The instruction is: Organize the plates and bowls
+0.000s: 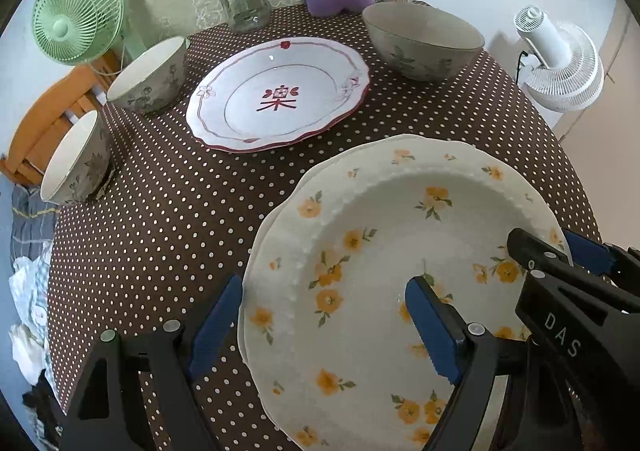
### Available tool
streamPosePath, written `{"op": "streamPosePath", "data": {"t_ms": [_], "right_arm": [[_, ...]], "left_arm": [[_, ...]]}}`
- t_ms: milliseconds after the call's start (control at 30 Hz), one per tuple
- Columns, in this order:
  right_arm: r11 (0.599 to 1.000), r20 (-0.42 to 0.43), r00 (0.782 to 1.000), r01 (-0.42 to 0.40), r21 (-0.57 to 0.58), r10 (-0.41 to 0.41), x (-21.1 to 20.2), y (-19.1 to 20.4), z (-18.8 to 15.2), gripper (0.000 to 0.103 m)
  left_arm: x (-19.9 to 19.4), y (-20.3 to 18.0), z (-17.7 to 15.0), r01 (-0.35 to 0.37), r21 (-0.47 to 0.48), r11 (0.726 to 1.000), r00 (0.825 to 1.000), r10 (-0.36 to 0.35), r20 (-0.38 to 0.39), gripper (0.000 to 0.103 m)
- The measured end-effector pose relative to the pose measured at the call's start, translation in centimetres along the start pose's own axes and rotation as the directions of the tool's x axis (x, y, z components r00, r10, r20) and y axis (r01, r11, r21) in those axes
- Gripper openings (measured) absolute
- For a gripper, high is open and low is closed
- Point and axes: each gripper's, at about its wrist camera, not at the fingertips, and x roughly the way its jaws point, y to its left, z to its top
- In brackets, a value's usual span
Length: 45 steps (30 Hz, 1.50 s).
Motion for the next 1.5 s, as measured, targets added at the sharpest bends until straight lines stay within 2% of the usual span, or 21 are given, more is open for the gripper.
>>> {"op": "streamPosePath", "data": {"t_ms": [200, 300, 367, 433, 800, 1100, 1333, 1500], "right_arm": [[0.999, 0.007, 0.999, 0.033, -0.002, -0.033, 0.5, 0.9, 0.6, 0.056], [0.999, 0.008, 0.999, 0.045, 0.007, -0.045, 0.8, 1.3, 0.8, 0.063], [0.999, 0.006, 0.999, 0.036, 0.007, -0.036, 0.9, 1.5, 0.8, 0.072], [1.000, 0.003, 1.000, 0.030, 0.008, -0.030, 1.0, 1.7, 0.8, 0.075], [0.998, 0.049, 0.998, 0.033, 0.050, -0.036, -2.1, 3.0, 0.2, 0.078], [0.997, 0.105, 0.994, -0.019, 0.078, 0.010, -5.1, 7.1, 0.5, 0.078], [0.996, 0.153, 0.988, -0.034, 0.088, 0.020, -6.6, 10.8, 1.3, 0.078], [0.994, 0.172, 0.985, -0.036, 0.101, 0.018, -6.7, 12.5, 2.6, 0.078]], "left_arm": [[0.3, 0.6, 0.2, 0.004, -0.009, 1.000, 1.000, -0.004, 0.004, 0.085], [0.5, 1.2, 0.2, 0.004, -0.018, 1.000, 1.000, -0.004, 0.002, 0.085], [0.5, 1.6, 0.2, 0.008, -0.023, 1.000, 1.000, -0.008, 0.004, 0.085], [0.5, 1.9, 0.2, 0.021, -0.024, 1.000, 1.000, -0.020, 0.004, 0.085], [-1.5, 5.3, 0.3, 0.106, -0.002, 0.994, 0.993, -0.105, 0.047, 0.089], [-3.4, 9.5, 1.5, 0.124, 0.043, 0.991, 0.988, -0.128, 0.091, 0.089], [-3.4, 12.6, 3.3, 0.136, 0.084, 0.987, 0.982, -0.146, 0.123, 0.089], [-2.7, 14.2, 4.9, 0.159, 0.067, 0.985, 0.978, -0.167, 0.128, 0.089]]}}
